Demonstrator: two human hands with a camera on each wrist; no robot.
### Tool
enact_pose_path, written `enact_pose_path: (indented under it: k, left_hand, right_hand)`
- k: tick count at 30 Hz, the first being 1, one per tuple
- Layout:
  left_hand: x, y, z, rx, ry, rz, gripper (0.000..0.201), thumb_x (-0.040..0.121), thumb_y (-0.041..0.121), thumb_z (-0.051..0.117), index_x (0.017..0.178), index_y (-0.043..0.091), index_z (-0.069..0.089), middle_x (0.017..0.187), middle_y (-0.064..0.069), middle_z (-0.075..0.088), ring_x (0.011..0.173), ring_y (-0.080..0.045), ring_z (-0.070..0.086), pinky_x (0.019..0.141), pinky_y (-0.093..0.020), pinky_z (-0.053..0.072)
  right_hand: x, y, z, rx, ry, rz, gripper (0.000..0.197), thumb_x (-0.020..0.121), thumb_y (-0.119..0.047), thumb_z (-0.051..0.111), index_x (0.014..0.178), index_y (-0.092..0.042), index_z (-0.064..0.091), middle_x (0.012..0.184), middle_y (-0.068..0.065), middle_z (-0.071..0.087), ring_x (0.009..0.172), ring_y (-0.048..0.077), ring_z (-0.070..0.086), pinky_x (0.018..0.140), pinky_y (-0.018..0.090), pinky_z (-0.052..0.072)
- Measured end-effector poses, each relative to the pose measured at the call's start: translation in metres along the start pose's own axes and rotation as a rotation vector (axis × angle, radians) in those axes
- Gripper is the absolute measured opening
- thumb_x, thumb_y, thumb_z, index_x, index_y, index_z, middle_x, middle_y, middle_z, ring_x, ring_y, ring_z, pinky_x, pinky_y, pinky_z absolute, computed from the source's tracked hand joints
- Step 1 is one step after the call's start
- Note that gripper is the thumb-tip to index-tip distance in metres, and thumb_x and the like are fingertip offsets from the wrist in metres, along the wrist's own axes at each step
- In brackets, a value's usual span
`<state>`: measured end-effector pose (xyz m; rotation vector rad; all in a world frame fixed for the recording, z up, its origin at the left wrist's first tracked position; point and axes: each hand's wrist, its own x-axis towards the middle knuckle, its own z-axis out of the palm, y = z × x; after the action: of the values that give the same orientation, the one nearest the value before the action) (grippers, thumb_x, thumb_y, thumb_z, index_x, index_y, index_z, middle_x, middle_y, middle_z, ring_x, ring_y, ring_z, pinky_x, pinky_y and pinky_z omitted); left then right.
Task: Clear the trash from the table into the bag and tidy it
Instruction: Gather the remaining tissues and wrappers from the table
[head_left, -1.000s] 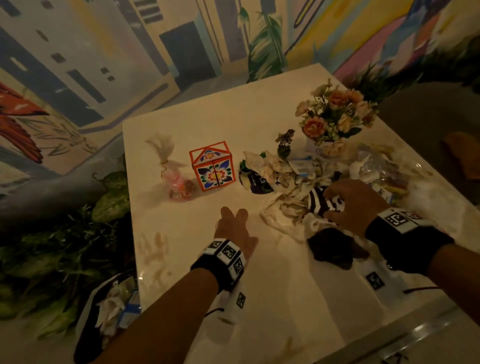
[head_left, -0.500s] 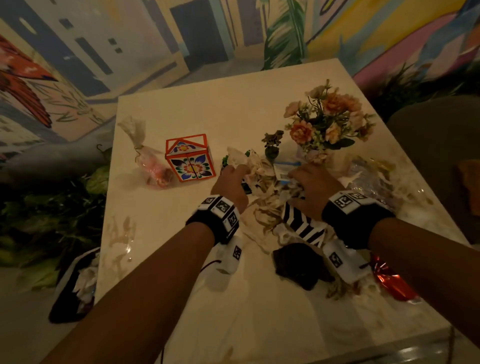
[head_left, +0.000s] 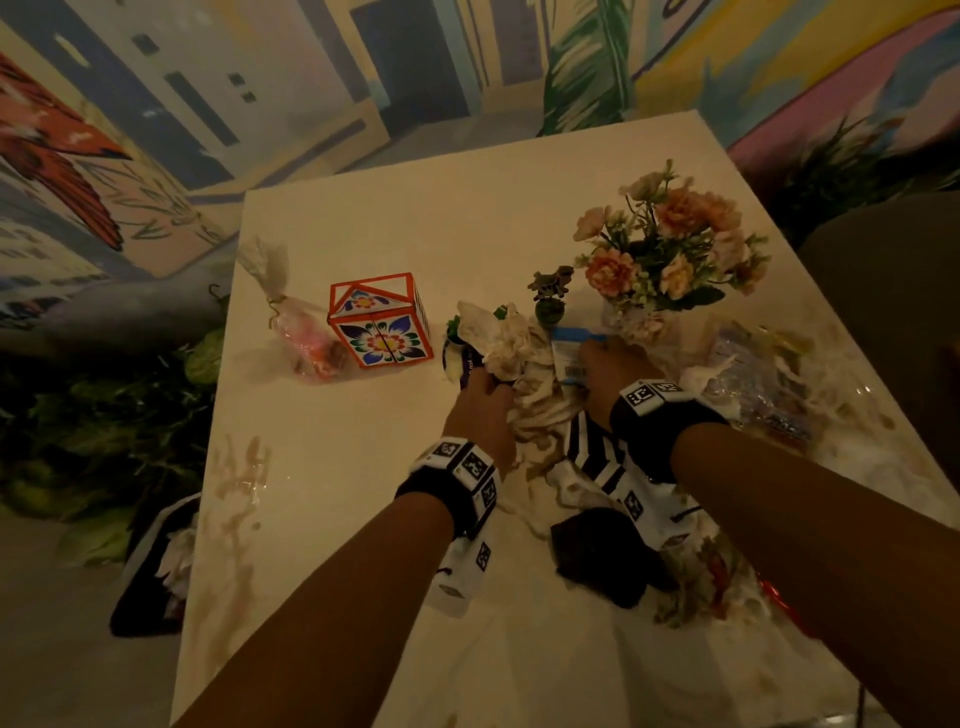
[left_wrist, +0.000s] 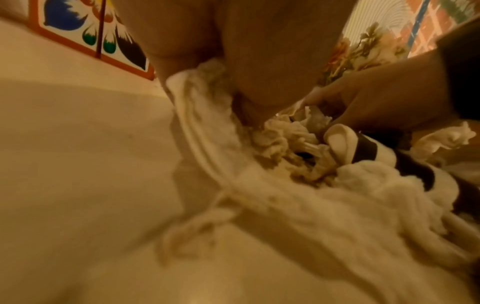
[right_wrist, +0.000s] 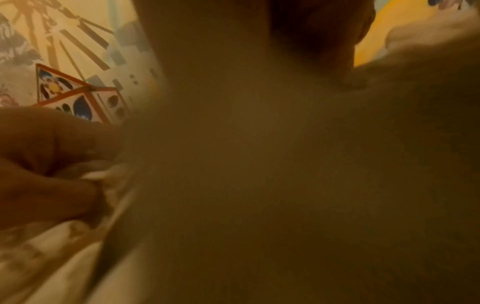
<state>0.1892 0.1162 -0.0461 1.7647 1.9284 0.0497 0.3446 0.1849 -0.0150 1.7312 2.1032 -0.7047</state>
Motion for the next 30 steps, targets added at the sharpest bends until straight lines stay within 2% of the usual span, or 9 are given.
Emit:
enact_pose_path:
  k: [5,8,11,13,15,19,22,25,30]
  left_hand:
    - [-0.001,-0.008,0.0,-0.107,0.023,-0.065,0.031,0.086,0.011,0.058,0.116,0.005,0.056,0.133,-0.013,0.042,0.115,-0.033,0.048,0.09,-0.035,0.041]
    - [-0.006,-0.013,-0.014,-0.239,0.141,-0.112,0.017,0.087,0.008,0.053,0.101,0.007,0.061,0.108,-0.012,0.057,0.102,-0.032,0.054,0.074,-0.026,0.036]
    - [-0.012,-0.021,-0.029,-0.272,0.235,-0.124,0.009,0.084,0.007,0.053,0.088,0.008,0.061,0.09,-0.008,0.06,0.09,-0.029,0.056,0.064,-0.024,0.032]
    - [-0.014,-0.03,-0.039,-0.291,0.287,-0.159,0.007,0.079,0.004,0.054,0.074,0.009,0.055,0.077,-0.005,0.058,0.078,-0.026,0.053,0.055,-0.028,0.032]
    - [-0.015,-0.039,-0.047,-0.364,0.328,-0.213,0.006,0.074,0.0,0.056,0.072,0.005,0.058,0.078,-0.007,0.063,0.075,-0.022,0.054,0.058,-0.025,0.038]
    - [-0.018,-0.053,-0.05,-0.349,0.321,-0.202,0.007,0.07,0.0,0.058,0.071,0.006,0.06,0.078,-0.007,0.065,0.076,-0.023,0.056,0.063,-0.023,0.036]
    - [-0.02,-0.055,-0.044,-0.313,0.325,-0.186,0.013,0.069,0.0,0.055,0.065,0.011,0.051,0.072,-0.008,0.059,0.071,-0.024,0.051,0.058,-0.025,0.032]
    - [-0.022,-0.046,-0.036,-0.293,0.26,-0.2,0.016,0.069,-0.002,0.05,0.07,0.014,0.047,0.07,-0.007,0.051,0.069,-0.026,0.047,0.057,-0.03,0.033]
    - [-0.023,-0.031,-0.023,-0.162,-0.008,-0.062,0.067,0.079,0.002,0.054,0.134,0.036,0.038,0.128,-0.005,0.04,0.099,-0.032,0.055,0.081,-0.04,0.052]
  right_hand:
    - [0.0,0.0,-0.005,-0.016,-0.028,-0.022,0.048,0.087,-0.015,0.056,0.131,-0.012,0.039,0.139,0.018,0.032,0.125,0.039,0.038,0.102,0.043,0.038]
    - [-0.004,-0.006,-0.01,0.004,0.013,-0.057,0.043,0.088,-0.015,0.056,0.129,-0.013,0.045,0.134,0.017,0.038,0.118,0.037,0.045,0.097,0.038,0.041]
    - [-0.013,-0.011,-0.015,0.056,0.047,-0.072,0.01,0.087,-0.013,0.057,0.092,-0.02,0.052,0.12,0.016,0.045,0.108,0.034,0.05,0.081,0.033,0.04]
    - [-0.015,-0.011,-0.011,0.056,0.099,-0.116,0.042,0.086,-0.013,0.059,0.066,-0.031,0.026,0.103,0.013,0.043,0.104,0.031,0.049,0.074,0.03,0.032]
    - [-0.024,-0.011,-0.009,0.09,0.151,-0.144,0.05,0.084,-0.017,0.061,0.064,-0.031,0.018,0.092,0.005,0.035,0.098,0.028,0.047,0.072,0.03,0.029]
    - [-0.046,-0.008,0.0,0.028,0.111,-0.207,0.026,0.076,-0.032,0.065,0.09,-0.024,0.044,0.108,0.005,0.043,0.1,0.026,0.043,0.076,0.033,0.039]
    - [-0.059,-0.002,0.015,-0.13,-0.032,-0.239,0.076,0.061,-0.056,0.072,0.125,-0.033,0.037,0.131,0.001,0.03,0.12,0.029,0.033,0.094,0.042,0.042]
    - [-0.06,-0.002,0.028,-0.226,-0.009,-0.23,0.09,0.062,-0.052,0.075,0.136,-0.037,0.026,0.143,0.002,0.015,0.13,0.032,0.022,0.1,0.047,0.041]
    - [-0.057,-0.009,0.031,-0.17,0.04,-0.222,0.065,0.08,-0.036,0.065,0.134,-0.028,0.03,0.133,0.006,0.029,0.121,0.033,0.033,0.093,0.046,0.045]
